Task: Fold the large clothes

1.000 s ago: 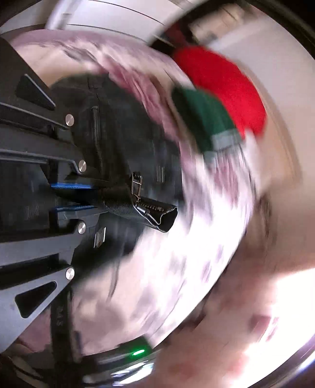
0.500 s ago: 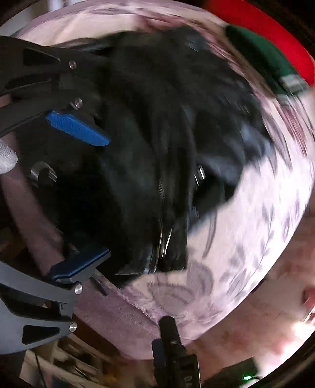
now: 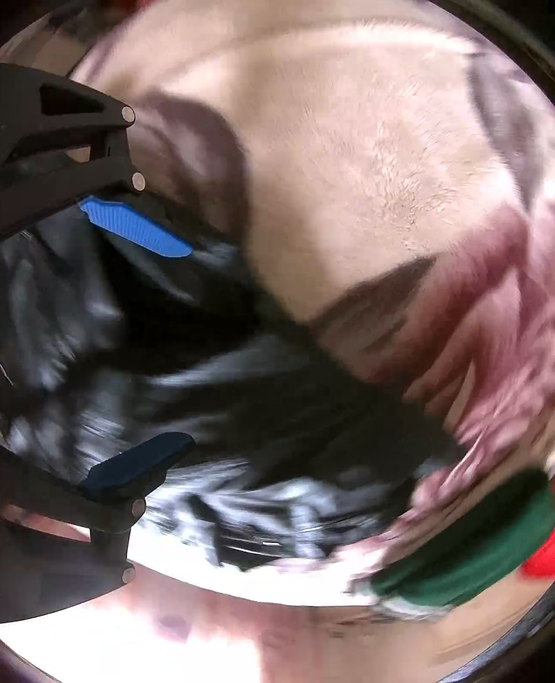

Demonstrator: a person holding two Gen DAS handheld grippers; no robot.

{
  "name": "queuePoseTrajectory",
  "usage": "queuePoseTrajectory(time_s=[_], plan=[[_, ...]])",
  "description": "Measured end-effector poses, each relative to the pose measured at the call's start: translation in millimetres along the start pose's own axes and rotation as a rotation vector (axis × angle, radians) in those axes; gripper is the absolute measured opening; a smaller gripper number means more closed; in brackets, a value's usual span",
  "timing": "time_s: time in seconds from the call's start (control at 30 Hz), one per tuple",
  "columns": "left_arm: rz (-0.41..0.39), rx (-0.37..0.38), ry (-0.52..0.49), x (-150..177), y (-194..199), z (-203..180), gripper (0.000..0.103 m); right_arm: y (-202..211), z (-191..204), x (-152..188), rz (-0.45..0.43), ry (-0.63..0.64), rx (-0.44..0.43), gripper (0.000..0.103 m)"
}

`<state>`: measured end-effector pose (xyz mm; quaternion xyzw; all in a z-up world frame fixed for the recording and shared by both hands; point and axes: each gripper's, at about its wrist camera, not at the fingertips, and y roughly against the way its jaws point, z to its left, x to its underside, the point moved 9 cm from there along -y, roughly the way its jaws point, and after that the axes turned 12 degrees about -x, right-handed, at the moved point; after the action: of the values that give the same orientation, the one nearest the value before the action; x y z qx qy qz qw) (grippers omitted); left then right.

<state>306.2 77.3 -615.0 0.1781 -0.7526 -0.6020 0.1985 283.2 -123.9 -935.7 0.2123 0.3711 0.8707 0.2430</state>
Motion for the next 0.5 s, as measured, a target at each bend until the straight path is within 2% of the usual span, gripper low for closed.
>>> queuePoseTrajectory(time_s=[0.1,0.23,0.33,0.5], plan=[[0.004,-0.021,0.056,-17,-20,2,0.019,23,20,12,-0.014,-0.029,0.025,0.096],[-0.058,-0.054,0.032,-19,-17,4,0.007,32,25,22,-0.036,-0.057,0.047,0.096],[-0.074,-0.029,0.059,-21,-12,18,0.006,40,32,28,-0.059,-0.062,0.058,0.087],[-0.033,0.02,0.103,-36,-22,33,0.006,45,50,33,-0.089,-0.063,0.059,0.087]])
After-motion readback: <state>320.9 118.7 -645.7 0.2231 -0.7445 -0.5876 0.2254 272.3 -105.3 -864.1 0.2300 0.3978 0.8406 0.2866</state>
